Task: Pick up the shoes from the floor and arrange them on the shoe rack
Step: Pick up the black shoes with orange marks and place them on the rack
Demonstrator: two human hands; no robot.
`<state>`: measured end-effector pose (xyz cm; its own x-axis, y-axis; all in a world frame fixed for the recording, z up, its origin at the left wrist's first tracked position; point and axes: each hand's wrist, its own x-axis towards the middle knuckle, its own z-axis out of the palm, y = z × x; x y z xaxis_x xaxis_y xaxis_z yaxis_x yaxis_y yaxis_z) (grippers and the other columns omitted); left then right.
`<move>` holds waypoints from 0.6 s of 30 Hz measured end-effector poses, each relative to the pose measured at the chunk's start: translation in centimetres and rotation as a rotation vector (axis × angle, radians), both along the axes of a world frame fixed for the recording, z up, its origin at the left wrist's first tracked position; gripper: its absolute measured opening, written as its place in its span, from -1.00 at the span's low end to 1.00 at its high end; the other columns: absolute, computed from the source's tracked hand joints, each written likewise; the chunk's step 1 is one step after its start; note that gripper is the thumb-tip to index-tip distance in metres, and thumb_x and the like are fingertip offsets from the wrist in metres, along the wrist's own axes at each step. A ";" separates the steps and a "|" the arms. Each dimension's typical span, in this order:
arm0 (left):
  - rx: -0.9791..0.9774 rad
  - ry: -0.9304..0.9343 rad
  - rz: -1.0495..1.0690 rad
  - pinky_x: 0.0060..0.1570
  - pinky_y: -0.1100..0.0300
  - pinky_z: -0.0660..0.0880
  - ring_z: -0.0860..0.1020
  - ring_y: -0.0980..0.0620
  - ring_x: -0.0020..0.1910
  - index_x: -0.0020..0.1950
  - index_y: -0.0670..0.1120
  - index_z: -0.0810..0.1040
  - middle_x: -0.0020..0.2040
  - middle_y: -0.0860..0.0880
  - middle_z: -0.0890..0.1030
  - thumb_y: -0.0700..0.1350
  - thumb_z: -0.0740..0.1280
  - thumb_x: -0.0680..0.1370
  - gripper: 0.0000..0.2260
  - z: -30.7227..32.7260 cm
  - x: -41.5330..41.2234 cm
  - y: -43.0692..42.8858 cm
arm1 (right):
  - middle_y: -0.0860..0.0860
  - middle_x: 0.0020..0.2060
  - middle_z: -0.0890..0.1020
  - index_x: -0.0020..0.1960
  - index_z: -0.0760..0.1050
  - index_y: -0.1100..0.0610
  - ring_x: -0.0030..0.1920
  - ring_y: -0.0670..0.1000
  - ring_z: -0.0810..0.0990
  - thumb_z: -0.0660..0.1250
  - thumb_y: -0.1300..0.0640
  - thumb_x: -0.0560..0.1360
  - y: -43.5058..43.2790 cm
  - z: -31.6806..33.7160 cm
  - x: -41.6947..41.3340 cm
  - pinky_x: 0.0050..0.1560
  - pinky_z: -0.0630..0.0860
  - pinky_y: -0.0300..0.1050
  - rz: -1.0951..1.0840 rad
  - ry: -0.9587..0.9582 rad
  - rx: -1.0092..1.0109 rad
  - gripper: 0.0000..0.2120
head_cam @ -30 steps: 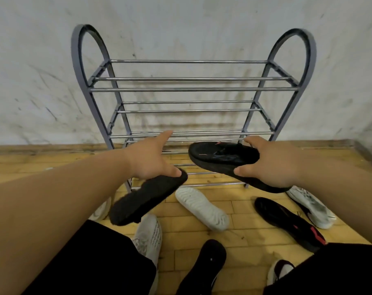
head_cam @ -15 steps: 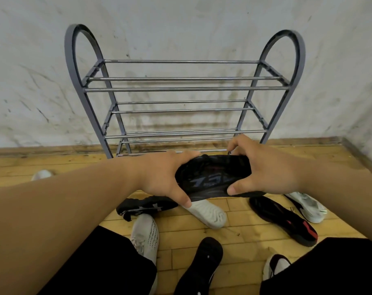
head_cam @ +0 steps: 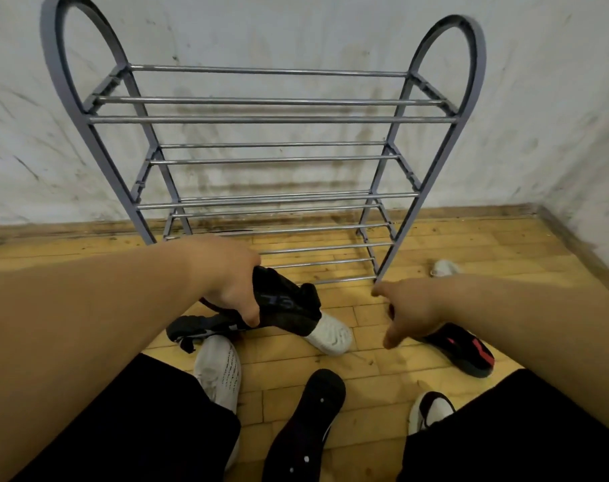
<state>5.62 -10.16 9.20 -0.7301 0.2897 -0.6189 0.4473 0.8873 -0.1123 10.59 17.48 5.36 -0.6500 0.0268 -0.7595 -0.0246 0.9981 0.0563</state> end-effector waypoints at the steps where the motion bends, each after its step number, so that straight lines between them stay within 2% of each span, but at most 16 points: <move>1: -0.030 -0.002 -0.001 0.15 -0.01 0.54 0.51 -0.04 0.10 0.48 0.10 0.39 0.12 0.07 0.50 0.42 0.49 0.30 -0.16 0.0 0.0 0.1 | 0.05 0.59 0.30 0.67 -0.05 -0.09 0.50 0.18 0.38 0.51 -0.25 0.43 -0.4 -1.9 0.2 0.41 0.42 0.10 0.028 -0.086 0.046 0.03; 4: -0.094 -0.011 0.002 0.08 0.02 0.56 0.56 -0.04 0.07 0.39 0.06 0.48 0.10 0.05 0.57 0.41 0.50 0.31 -0.24 -0.2 -0.3 0.0 | 0.08 0.61 0.24 0.68 -0.05 -0.11 0.53 0.21 0.32 0.52 -0.21 0.45 -2.3 -8.1 0.9 0.45 0.39 0.17 0.139 -0.181 0.079 0.02; 6: -0.132 -0.043 0.026 0.05 0.03 0.56 0.58 -0.05 0.06 0.36 0.05 0.51 0.10 0.03 0.58 0.41 0.50 0.32 -0.27 -0.5 -0.5 -0.5 | 0.08 0.61 0.20 0.68 -0.04 -0.10 0.55 0.20 0.28 0.54 -0.16 0.45 -3.8 -12.5 1.4 0.45 0.38 0.13 0.214 -0.171 0.031 0.02; 9: -0.205 -0.069 0.021 0.00 0.06 0.51 0.58 -0.06 0.10 0.40 0.02 0.48 0.15 0.00 0.58 0.42 0.46 0.38 -0.27 -1.0 -0.9 -1.2 | 0.09 0.61 0.15 0.67 -0.06 -0.09 0.52 0.23 0.27 0.56 -0.03 0.44 -5.7 -19.0 2.6 0.40 0.43 0.22 0.466 -0.089 0.037 0.03; 12: -0.233 -0.082 0.012 0.01 0.06 0.52 0.58 -0.05 0.07 0.41 0.04 0.47 0.10 0.00 0.58 0.43 0.45 0.38 -0.26 -1.4 -1.4 -2.6 | 0.09 0.65 0.00 0.67 -0.19 -0.07 0.58 0.25 0.10 0.40 0.08 0.56 -6.4 -24.0 3.6 0.43 0.35 0.27 0.625 -0.019 0.057 -0.07; 14: -0.241 -0.112 0.026 0.10 0.01 0.57 0.58 -0.06 0.07 0.43 0.07 0.46 0.09 0.00 0.58 0.44 0.45 0.36 -0.25 -1.9 -1.9 -3.5 | 0.12 0.64 0.02 0.67 -0.18 -0.06 0.57 0.26 0.08 0.33 0.10 0.60 -6.6 -26.3 4.1 0.43 0.33 0.22 0.652 0.005 0.050 -0.14; 18: -0.216 -0.181 0.066 0.20 -0.05 0.57 0.58 -0.07 0.09 0.45 0.10 0.43 0.10 0.02 0.59 0.47 0.45 0.32 -0.19 -3.5 -2.6 -5.1 | 0.16 0.58 0.14 0.67 -0.07 -0.02 0.53 0.27 0.17 0.36 0.03 0.59 -6.6 -28.1 4.4 0.43 0.32 0.14 0.680 0.045 -0.001 -0.18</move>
<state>3.00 -15.21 5.69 -0.6150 0.0927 -0.7830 0.4196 0.8793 -0.2254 14.98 10.84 -22.76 -0.5532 -0.3992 -0.7311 -0.6439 0.7618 0.0713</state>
